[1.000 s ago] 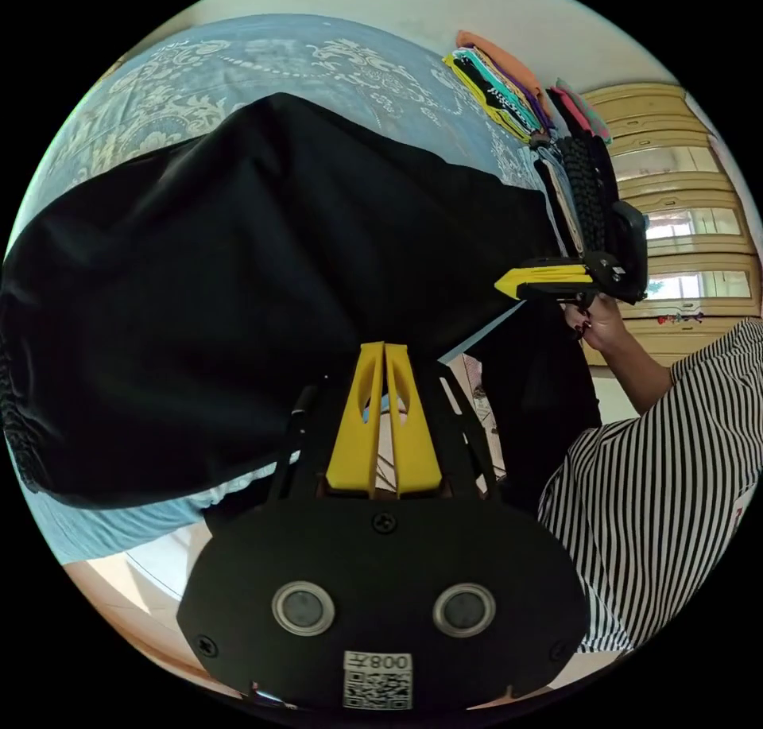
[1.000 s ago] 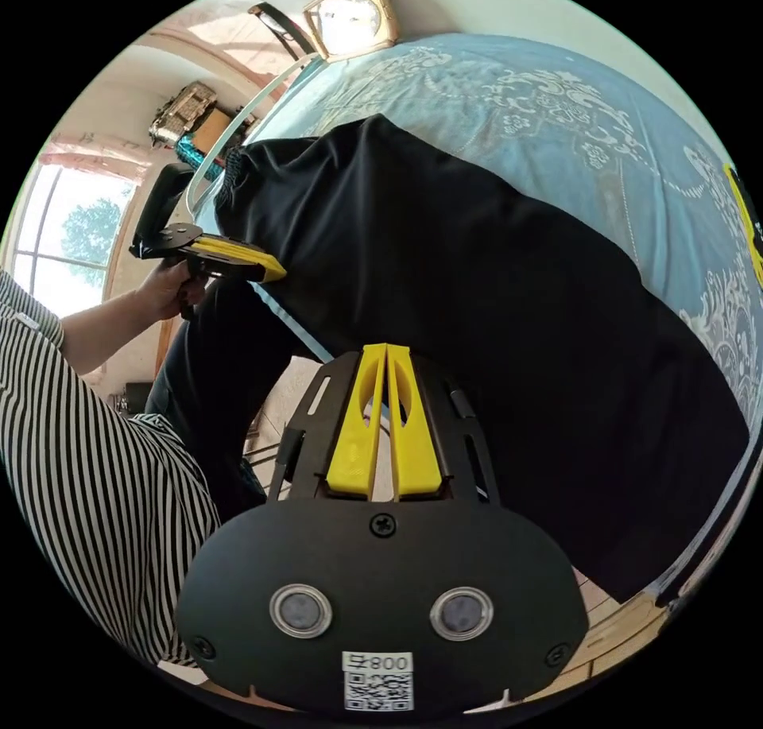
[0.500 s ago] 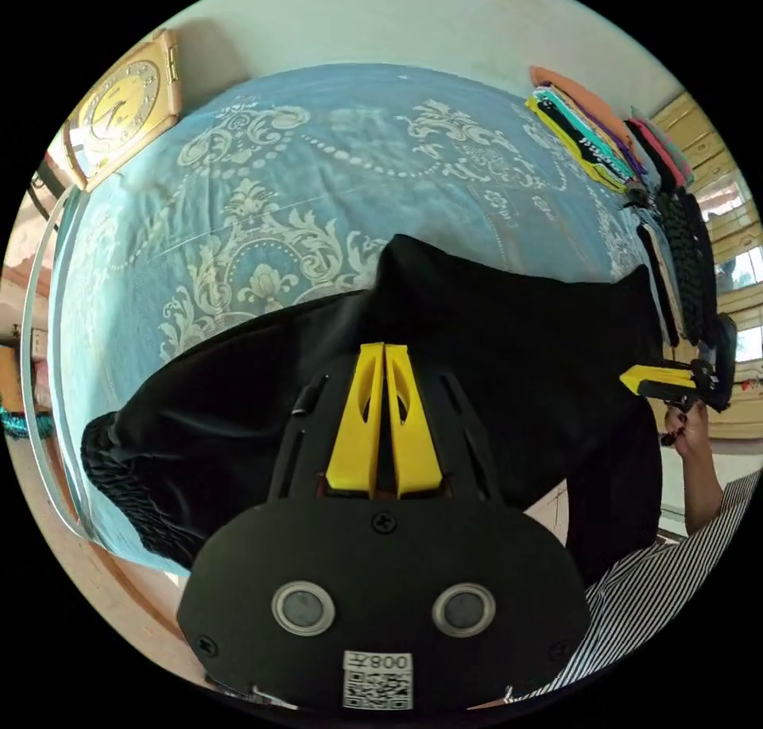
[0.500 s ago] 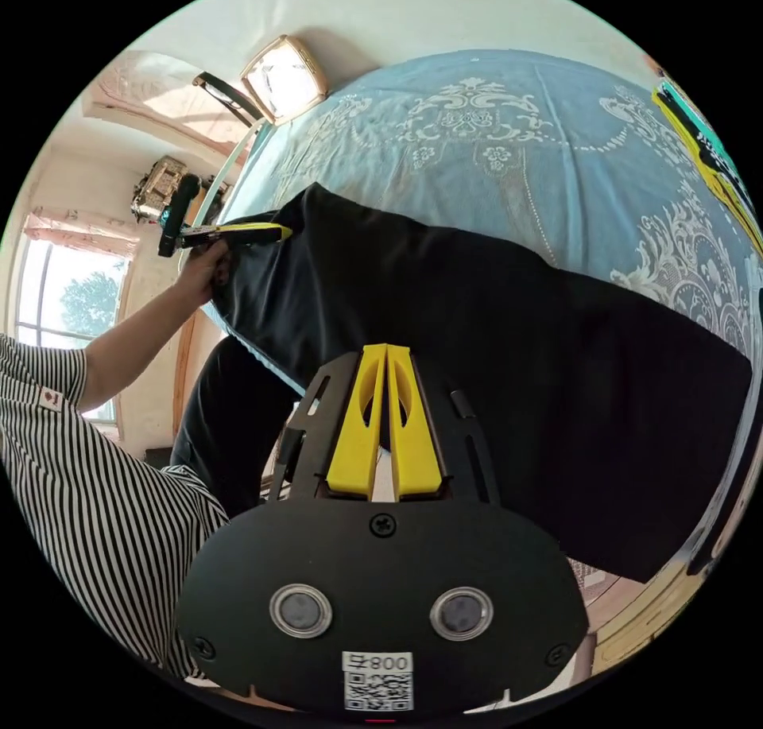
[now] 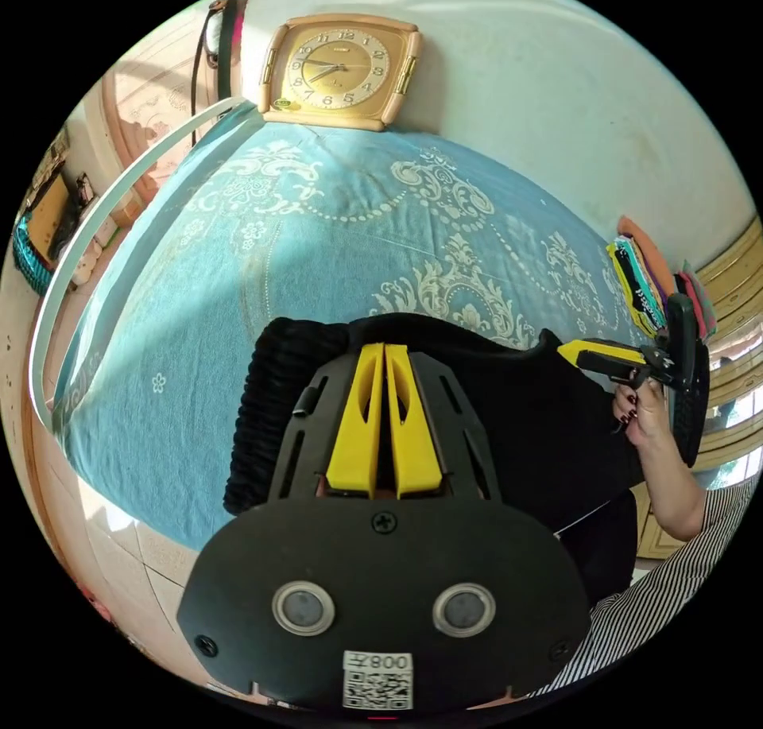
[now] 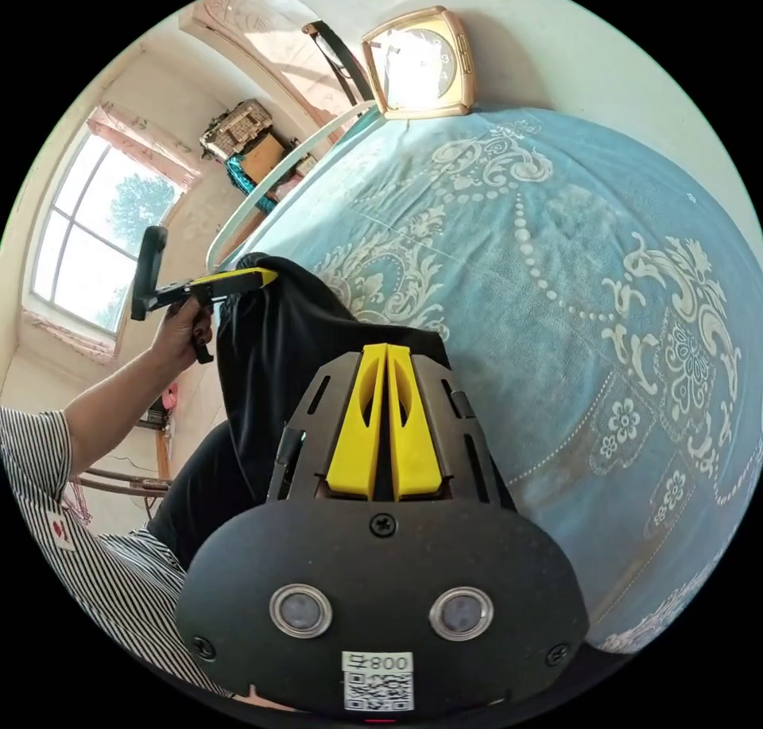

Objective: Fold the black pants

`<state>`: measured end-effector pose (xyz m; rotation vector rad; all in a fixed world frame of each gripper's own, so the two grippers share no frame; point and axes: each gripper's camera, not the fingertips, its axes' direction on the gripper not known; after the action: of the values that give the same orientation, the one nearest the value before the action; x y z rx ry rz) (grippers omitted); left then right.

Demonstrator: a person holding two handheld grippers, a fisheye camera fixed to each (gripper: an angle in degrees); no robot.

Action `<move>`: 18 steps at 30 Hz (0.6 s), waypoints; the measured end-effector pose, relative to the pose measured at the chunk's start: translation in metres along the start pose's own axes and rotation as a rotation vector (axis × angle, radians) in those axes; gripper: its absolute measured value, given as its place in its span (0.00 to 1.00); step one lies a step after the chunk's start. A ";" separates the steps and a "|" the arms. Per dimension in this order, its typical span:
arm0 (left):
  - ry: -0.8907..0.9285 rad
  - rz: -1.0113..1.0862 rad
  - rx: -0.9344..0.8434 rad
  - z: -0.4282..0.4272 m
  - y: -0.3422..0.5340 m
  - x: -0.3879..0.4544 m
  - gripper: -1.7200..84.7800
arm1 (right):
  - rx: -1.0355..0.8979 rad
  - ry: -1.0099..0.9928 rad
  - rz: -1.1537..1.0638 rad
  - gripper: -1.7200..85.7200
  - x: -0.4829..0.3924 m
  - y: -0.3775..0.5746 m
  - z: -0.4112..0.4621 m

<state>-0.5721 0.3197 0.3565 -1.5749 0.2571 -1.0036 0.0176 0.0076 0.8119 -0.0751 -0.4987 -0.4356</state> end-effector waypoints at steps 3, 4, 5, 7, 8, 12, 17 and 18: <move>0.024 -0.039 -0.001 -0.002 0.004 -0.016 0.02 | -0.049 0.008 0.071 0.02 0.015 -0.016 0.032; 0.027 -0.029 -0.014 -0.001 0.007 -0.018 0.02 | -0.031 -0.051 0.117 0.02 0.021 -0.017 0.035; 0.024 -0.011 -0.017 -0.002 0.011 -0.018 0.02 | -0.021 -0.071 0.130 0.02 0.021 -0.018 0.039; 0.036 -0.011 -0.003 -0.007 0.018 -0.019 0.02 | -0.006 -0.060 0.124 0.02 0.016 -0.019 0.041; 0.052 -0.007 0.021 -0.013 0.024 -0.018 0.02 | 0.016 -0.041 0.115 0.02 0.011 -0.019 0.040; 0.096 0.001 0.027 -0.024 0.046 -0.014 0.02 | 0.072 -0.083 0.069 0.02 -0.013 -0.009 0.028; 0.129 -0.017 -0.069 -0.026 0.093 -0.012 0.02 | -0.100 -0.107 -0.058 0.02 -0.078 0.038 0.057; 0.117 -0.020 -0.088 -0.024 0.098 -0.013 0.02 | -0.128 -0.102 -0.066 0.02 -0.084 0.043 0.063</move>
<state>-0.5621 0.2828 0.2619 -1.6028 0.3711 -1.1143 -0.0588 0.0899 0.8287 -0.2053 -0.5742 -0.5305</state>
